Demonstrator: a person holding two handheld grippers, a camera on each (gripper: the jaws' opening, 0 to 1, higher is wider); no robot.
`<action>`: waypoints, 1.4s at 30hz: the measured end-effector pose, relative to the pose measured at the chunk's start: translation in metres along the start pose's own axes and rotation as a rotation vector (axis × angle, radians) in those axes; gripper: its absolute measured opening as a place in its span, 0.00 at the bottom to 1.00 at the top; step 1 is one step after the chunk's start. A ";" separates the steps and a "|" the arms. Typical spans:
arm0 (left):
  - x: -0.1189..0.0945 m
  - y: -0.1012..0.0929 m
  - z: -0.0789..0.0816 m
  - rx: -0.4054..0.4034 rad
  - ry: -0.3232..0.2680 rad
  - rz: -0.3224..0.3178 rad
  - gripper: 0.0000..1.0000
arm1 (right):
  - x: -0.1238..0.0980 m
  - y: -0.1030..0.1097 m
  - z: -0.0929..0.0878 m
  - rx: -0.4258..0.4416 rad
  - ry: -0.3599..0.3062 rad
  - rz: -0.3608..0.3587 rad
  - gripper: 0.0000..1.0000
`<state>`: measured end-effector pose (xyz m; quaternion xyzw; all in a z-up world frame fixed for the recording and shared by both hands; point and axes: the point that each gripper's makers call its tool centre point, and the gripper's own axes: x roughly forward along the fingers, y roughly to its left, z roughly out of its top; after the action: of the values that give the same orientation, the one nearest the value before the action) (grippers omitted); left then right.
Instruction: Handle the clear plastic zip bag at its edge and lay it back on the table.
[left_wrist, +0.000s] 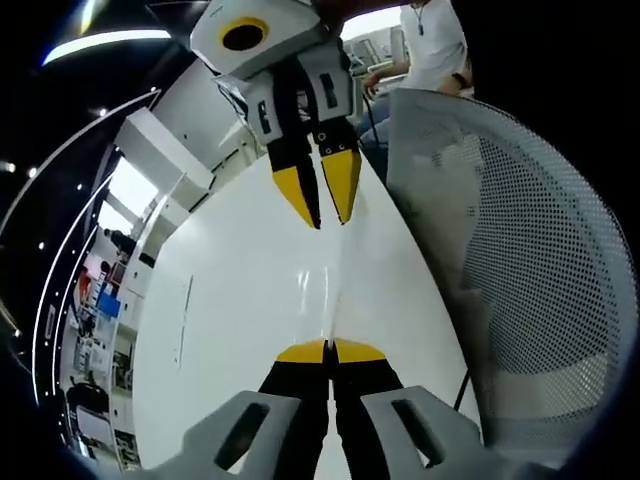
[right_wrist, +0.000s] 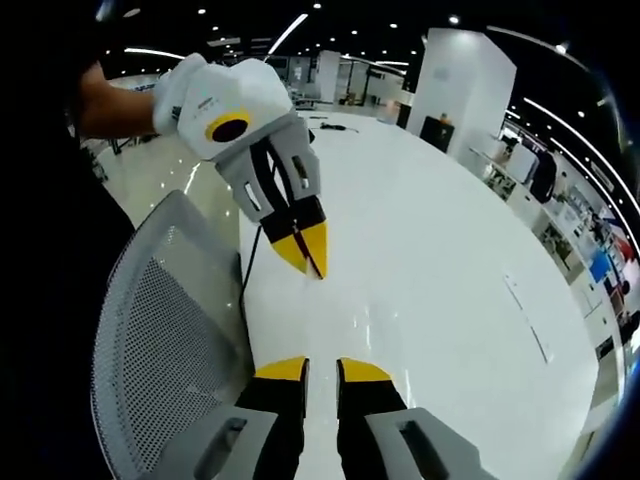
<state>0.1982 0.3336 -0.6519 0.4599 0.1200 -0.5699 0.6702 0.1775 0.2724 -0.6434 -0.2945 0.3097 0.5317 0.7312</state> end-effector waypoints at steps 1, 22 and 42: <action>0.000 0.000 0.002 0.003 -0.001 -0.003 0.00 | 0.000 0.000 -0.001 0.001 0.001 -0.001 0.07; 0.006 0.005 0.011 0.005 -0.018 -0.013 0.00 | -0.008 0.002 -0.008 0.035 0.014 -0.006 0.07; 0.007 0.005 0.015 0.015 -0.014 -0.019 0.00 | -0.017 -0.003 0.000 0.041 0.005 -0.037 0.07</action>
<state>0.1990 0.3171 -0.6461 0.4599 0.1153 -0.5803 0.6622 0.1764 0.2613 -0.6300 -0.2863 0.3170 0.5109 0.7460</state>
